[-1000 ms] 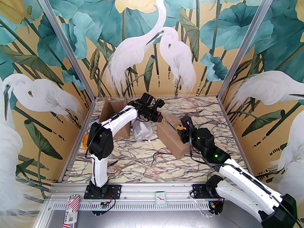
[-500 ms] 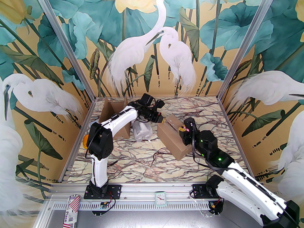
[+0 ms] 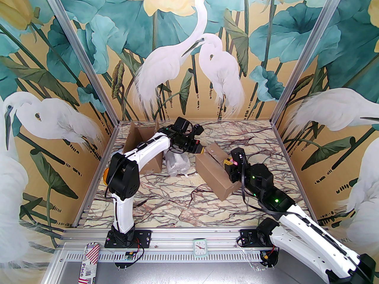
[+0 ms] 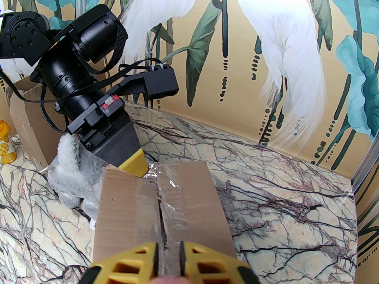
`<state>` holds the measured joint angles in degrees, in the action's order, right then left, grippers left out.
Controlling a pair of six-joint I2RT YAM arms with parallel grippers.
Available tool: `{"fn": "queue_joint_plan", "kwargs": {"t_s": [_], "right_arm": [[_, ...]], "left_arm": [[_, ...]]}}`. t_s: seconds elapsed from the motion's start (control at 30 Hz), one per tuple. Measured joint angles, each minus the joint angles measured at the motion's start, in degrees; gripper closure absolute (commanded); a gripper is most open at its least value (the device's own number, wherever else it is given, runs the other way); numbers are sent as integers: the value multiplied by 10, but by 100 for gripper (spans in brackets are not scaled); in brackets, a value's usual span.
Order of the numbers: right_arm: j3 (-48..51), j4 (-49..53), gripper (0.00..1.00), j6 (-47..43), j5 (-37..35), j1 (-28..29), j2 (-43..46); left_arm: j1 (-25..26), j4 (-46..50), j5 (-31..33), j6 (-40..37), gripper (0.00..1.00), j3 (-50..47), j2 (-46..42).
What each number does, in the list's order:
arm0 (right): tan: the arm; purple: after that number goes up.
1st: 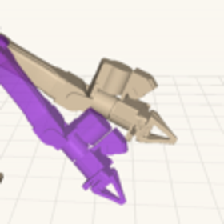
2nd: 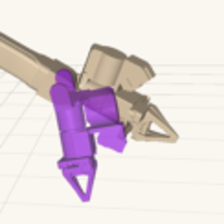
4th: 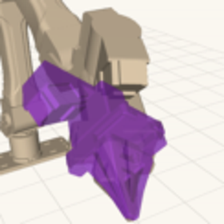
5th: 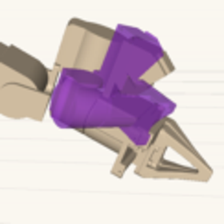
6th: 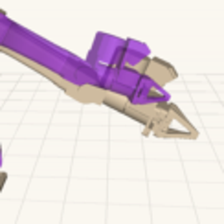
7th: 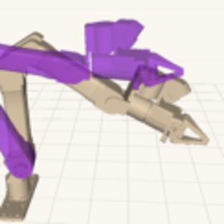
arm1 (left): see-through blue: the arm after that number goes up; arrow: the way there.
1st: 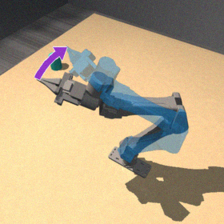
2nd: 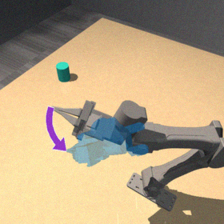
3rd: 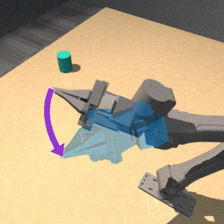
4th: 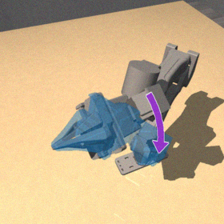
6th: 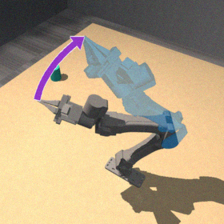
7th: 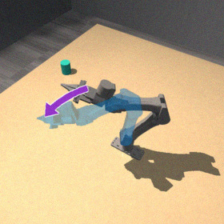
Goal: Unpack the express box
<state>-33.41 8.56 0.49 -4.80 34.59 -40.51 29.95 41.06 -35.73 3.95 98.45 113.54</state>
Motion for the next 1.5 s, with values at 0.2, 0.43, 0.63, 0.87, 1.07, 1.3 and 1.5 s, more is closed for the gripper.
{"fn": "queue_joint_plan", "kwargs": {"t_s": [0.2,0.43,0.63,0.87,1.07,1.3,1.5], "right_arm": [[0,11,100,2,10,0,1],[0,15,100,2,17,0,1],[0,15,100,3,17,0,8],[0,20,100,9,10,0,37],[0,22,100,13,3,0,46],[10,23,100,20,-10,1,80],[19,25,100,26,-24,1,104]], "left_arm": [[-29,0,7,2,100,-7,-7],[-32,-2,7,2,100,-13,-10],[-35,-10,6,6,100,-27,-18],[-42,-15,4,10,100,-32,-21],[-42,-15,2,12,100,-39,-26],[-42,-16,-2,15,100,-42,-29],[-42,-17,-2,22,100,-43,-29]]}}
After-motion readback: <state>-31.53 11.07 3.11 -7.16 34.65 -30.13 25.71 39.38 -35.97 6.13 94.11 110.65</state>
